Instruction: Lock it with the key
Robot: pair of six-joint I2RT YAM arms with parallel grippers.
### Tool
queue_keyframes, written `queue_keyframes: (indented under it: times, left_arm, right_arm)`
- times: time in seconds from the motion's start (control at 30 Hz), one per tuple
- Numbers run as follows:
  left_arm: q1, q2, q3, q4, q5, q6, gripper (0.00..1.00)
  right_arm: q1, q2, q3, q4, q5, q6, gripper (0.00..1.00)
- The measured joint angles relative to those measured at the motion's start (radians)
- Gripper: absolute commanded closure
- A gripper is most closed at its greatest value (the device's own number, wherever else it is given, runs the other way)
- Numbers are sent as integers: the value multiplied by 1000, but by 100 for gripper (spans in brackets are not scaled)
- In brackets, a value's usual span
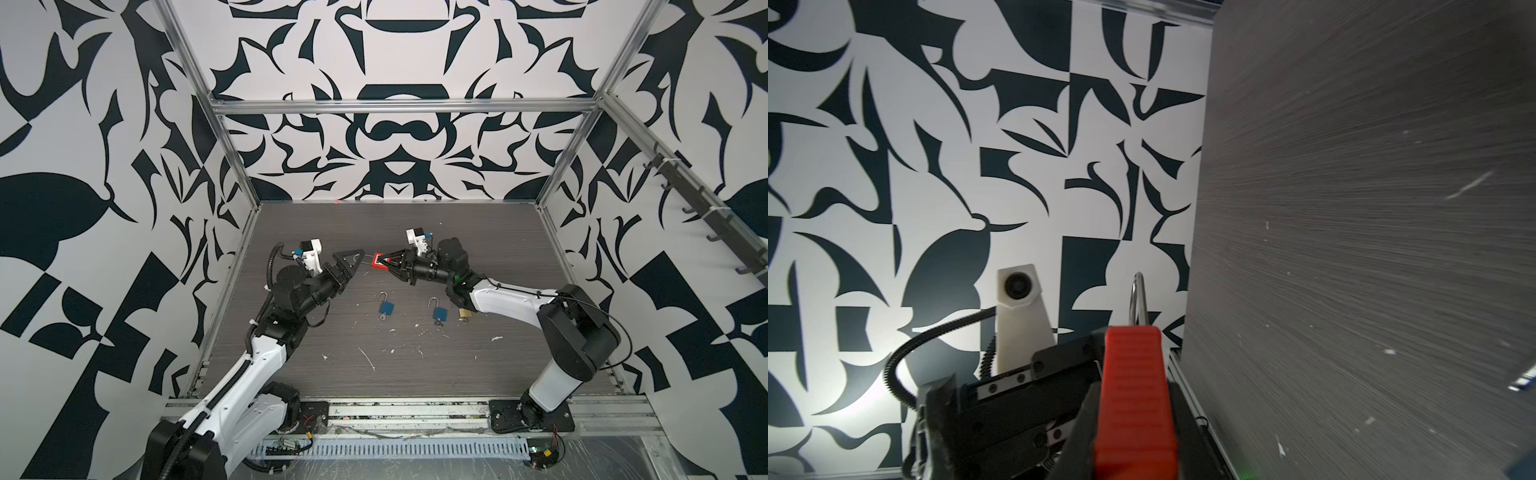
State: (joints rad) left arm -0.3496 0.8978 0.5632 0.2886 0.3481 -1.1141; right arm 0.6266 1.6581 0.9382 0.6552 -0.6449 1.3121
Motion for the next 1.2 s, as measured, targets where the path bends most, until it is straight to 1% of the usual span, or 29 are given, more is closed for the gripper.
queue_keyframes:
  times: [0.13,0.17,0.23,0.3,0.5,0.7,0.97,1.2]
  left_arm:
    - [0,-40,25,-152,8,70,0]
    - [0,-40,25,-182,20,80,2]
    - [0,-30,23,-219,57,96,5]
    - [0,-18,6,-212,102,100,6]
    - [0,-16,-98,-143,195,67,8]
    - [1,-17,-108,-101,236,52,9]
    - [2,-3,-118,-34,277,27,9]
    - [3,43,-134,80,332,-30,11]
  right_arm:
    - [-14,-84,-1,-189,2,-154,100]
    - [-14,-111,-2,-238,2,-198,100]
    - [-24,-153,-2,-299,-12,-250,100]
    - [-37,-177,-7,-330,-40,-286,100]
    - [-64,-227,-97,-373,-47,-353,100]
    - [-62,-266,-104,-391,-55,-394,100]
    - [-62,-265,-104,-397,-59,-409,100]
    - [-62,-265,-103,-397,-72,-426,100]
